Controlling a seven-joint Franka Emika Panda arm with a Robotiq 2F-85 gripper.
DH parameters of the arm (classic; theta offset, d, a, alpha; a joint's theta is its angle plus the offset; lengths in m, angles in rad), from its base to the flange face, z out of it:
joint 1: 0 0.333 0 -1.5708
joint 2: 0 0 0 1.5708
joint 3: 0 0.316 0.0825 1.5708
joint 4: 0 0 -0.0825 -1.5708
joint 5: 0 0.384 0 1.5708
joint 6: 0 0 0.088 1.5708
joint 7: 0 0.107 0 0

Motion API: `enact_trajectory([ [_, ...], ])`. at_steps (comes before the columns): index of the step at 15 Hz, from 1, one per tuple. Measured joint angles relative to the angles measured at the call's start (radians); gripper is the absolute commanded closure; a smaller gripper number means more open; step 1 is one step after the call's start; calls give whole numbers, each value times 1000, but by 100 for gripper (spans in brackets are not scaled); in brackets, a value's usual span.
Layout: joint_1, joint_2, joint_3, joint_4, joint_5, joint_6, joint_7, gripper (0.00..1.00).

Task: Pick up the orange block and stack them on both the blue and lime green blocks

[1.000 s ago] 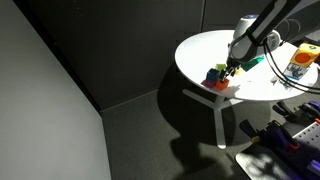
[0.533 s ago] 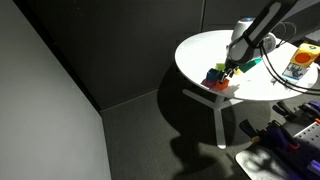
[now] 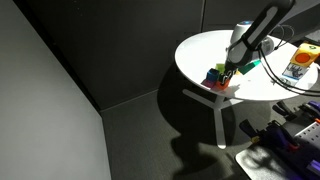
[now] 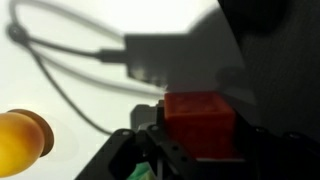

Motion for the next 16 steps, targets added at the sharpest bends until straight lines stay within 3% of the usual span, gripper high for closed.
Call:
enact_trajectory([
  [7,1,-27,-2,-2,-6,-25,0,69],
  [16,-2,-184,-3,-52,-7,-159,0,69],
])
